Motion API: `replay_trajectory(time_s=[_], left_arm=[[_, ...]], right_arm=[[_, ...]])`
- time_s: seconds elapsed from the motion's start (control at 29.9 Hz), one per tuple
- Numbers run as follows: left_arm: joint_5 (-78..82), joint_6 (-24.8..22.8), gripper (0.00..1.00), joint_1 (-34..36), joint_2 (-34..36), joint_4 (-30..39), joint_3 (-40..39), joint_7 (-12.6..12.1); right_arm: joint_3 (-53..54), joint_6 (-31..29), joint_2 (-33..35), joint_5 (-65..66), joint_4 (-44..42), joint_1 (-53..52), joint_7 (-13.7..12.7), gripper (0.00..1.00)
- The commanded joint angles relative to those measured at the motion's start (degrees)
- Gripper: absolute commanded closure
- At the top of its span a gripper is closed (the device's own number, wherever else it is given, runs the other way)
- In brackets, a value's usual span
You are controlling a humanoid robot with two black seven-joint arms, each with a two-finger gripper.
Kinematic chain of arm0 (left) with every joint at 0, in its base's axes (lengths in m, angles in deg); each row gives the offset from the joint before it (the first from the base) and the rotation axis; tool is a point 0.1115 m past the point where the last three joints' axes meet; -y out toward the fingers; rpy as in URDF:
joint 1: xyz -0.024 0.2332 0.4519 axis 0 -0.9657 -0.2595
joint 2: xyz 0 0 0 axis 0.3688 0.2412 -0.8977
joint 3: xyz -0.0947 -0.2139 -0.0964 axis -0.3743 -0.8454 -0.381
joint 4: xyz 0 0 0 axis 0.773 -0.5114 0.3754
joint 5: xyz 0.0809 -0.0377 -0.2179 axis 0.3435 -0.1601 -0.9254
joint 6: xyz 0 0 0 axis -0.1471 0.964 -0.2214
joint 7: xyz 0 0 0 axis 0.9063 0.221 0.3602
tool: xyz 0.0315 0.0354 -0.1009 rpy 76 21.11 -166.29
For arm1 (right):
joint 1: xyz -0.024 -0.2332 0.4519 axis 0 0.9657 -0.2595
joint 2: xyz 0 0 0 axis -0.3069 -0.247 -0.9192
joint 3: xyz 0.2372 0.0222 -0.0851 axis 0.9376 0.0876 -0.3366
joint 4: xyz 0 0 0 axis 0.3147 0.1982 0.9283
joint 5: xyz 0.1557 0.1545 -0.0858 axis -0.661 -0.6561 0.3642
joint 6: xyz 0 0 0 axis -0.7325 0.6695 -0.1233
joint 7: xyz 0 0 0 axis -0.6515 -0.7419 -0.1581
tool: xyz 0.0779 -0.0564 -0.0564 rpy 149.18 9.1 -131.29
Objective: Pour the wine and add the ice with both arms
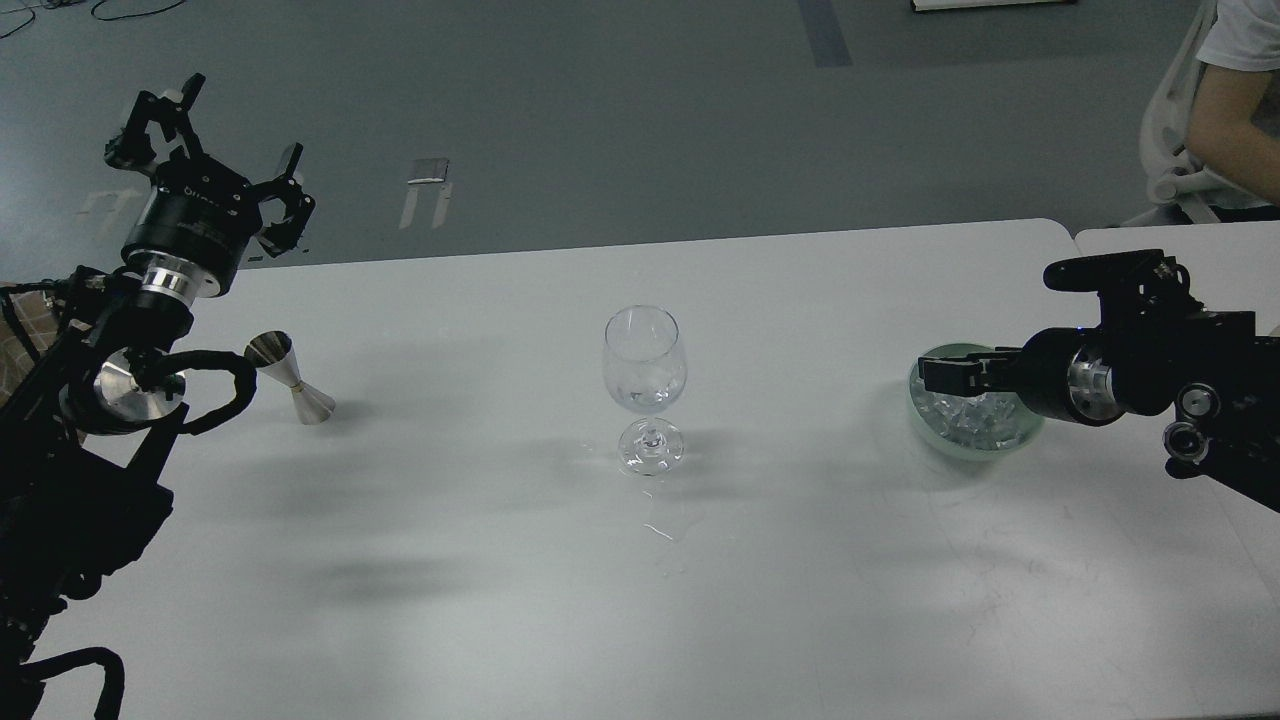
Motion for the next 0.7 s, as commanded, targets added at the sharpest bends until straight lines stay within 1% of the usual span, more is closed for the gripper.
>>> replay_trajectory(time_s=[0.0,0.13,0.23,0.33,0.6,0.67], left_arm=[[0.0,-0.3,0.05,0.0,0.1,-0.3,0.0,0.0],[0.0,-0.5,0.05,0.0,-0.1,-0.4,0.0,0.1],[0.0,-0.6,0.05,0.0,-0.1,-0.4,0.0,0.1],[-0.1,-0.6,0.05,0.0,-0.1,-0.4,0.0,0.1],[0.0,-0.7,0.05,-0.2,0.1,-0.4,0.0,0.2],[0.0,-0.7,0.05,-0.3,0.2,-0.4,0.0,0.2]], right_arm=[[-0.1,0.0,-0.5,0.1,-0.6,0.0,-0.7,0.37],[-0.1,-0.3,-0.8,0.0,-0.9,-0.2,-1.2,0.37],[-0.1,-2.3,-0.7,0.0,-0.8,0.0,-1.2,0.43],[-0.1,-2.9,-0.7,0.0,-0.7,0.2,-1.2,0.47],[0.1,-2.9,-0.9,0.0,-0.5,1.3,-1.1,0.46],[0.0,-2.9,-0.8,0.0,-0.6,1.3,-0.7,0.41]])
